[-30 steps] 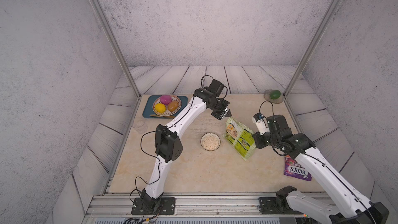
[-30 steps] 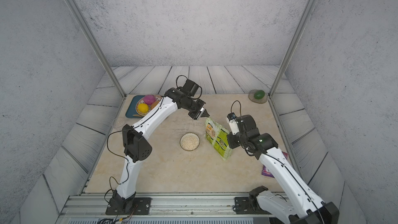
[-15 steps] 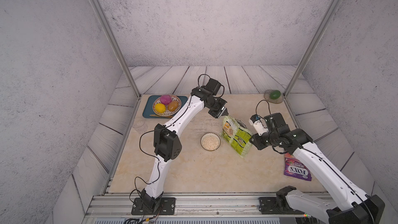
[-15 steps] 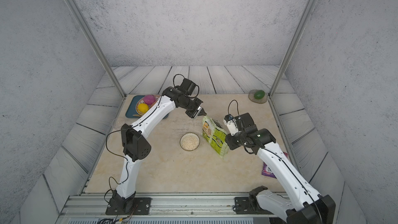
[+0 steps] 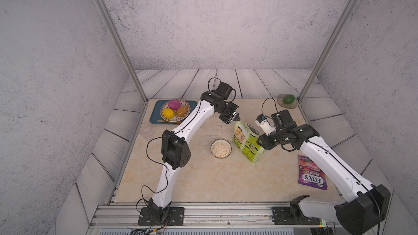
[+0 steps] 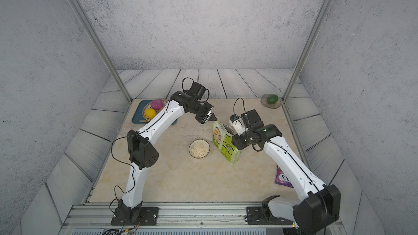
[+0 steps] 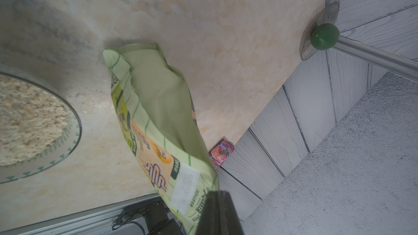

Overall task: Pour the oats into the breakfast bowl
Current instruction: Close the oats bag at the center of the board.

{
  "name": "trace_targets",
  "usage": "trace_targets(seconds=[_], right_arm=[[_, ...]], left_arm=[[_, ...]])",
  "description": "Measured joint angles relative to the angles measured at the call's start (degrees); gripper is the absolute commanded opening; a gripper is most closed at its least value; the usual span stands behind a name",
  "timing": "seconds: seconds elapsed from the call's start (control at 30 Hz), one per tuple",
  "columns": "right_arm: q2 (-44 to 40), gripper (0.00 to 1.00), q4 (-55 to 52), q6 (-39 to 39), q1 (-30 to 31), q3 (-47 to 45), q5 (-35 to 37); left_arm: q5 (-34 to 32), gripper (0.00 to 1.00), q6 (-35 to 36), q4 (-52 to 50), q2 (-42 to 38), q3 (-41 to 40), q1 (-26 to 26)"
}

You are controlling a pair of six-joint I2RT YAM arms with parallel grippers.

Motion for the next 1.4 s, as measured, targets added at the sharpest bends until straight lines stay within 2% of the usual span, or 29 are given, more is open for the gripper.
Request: trace_targets(seconds=[0.1, 0.17, 0.2, 0.27, 0.5, 0.73, 0.9, 0.97, 1.03, 1.2, 1.4], right_arm=[[2.4, 0.43, 0.1, -0.6, 0.0, 1.6, -0.6], [3.5, 0.36, 0.1, -0.9, 0.0, 2.2, -0.9], [4.0, 0.28, 0.1, -1.0, 0.0, 2.4, -1.1], [4.5, 0.0, 0.0, -1.6, 0.0, 2.9, -1.3], [3.2, 0.0, -0.7, -0.2, 0.0, 3.2, 0.5], [-5.0, 0.0, 2.3, 2.2, 0.0, -4.0, 1.5], [-4.3, 0.0, 2.4, 2.7, 0.0, -4.4, 1.8], [-3.0, 0.09, 2.0, 2.8, 0.0, -3.5, 1.3], [-1.2, 0.13, 1.5, 3.1, 0.0, -2.2, 0.9], [2.7, 0.21, 0.6, 2.9, 0.0, 0.4, -0.2], [4.0, 0.25, 0.5, 2.1, 0.0, 2.0, -1.4]], left_arm=[[0.0, 0.0, 0.0, 0.0, 0.0, 0.0, 0.0], [0.0, 0.0, -0.1, 0.0, 0.0, 0.0, 0.0], [0.0, 0.0, -0.2, 0.1, 0.0, -0.1, 0.0], [0.0, 0.0, -0.3, 0.3, 0.0, -0.2, 0.0], [0.3, 0.0, -0.6, 1.1, 0.0, -0.2, 0.1], [2.8, 0.0, 0.1, -0.2, -0.2, 0.2, -0.8], [2.7, 0.0, 0.2, -0.2, -0.3, -0.7, -1.0], [2.1, 0.0, 0.2, -0.1, -0.3, -0.8, -1.0], [1.6, 0.0, 0.2, 0.2, -0.3, -0.8, -0.9], [1.4, 0.0, 0.0, 1.1, -0.3, -0.9, -0.9], [1.1, 0.0, -0.2, 1.6, -0.3, -0.9, -0.9]])
